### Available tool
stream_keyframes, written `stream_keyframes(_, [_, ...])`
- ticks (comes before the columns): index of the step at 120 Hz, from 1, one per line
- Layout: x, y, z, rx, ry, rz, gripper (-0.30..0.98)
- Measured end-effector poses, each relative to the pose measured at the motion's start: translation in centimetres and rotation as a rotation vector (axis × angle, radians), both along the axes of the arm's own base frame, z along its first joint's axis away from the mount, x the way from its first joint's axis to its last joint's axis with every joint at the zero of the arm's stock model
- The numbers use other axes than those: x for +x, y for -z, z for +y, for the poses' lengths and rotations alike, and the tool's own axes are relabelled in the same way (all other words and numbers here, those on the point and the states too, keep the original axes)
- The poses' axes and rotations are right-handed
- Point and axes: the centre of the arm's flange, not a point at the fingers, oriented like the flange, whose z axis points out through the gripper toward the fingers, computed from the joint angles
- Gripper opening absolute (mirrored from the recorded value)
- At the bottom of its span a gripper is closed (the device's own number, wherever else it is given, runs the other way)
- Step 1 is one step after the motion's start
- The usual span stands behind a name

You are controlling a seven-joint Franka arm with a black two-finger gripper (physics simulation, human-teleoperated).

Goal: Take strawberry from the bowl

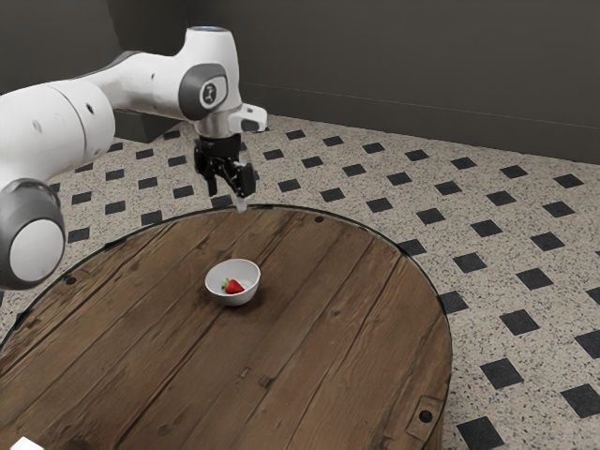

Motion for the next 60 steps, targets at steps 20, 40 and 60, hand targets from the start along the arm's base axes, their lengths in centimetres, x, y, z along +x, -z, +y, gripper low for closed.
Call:
stream_keyframes(20, [0.2,4.3,-1.6,0.02,0.147,0.001,0.69])
stream_keyframes(40, [-0.6,9.2,-1.5,0.02,0.206,0.034,0.64])
stream_keyframes(60, [-1.8,11.6,-1.1,0.005,0.218,0.053,0.5])
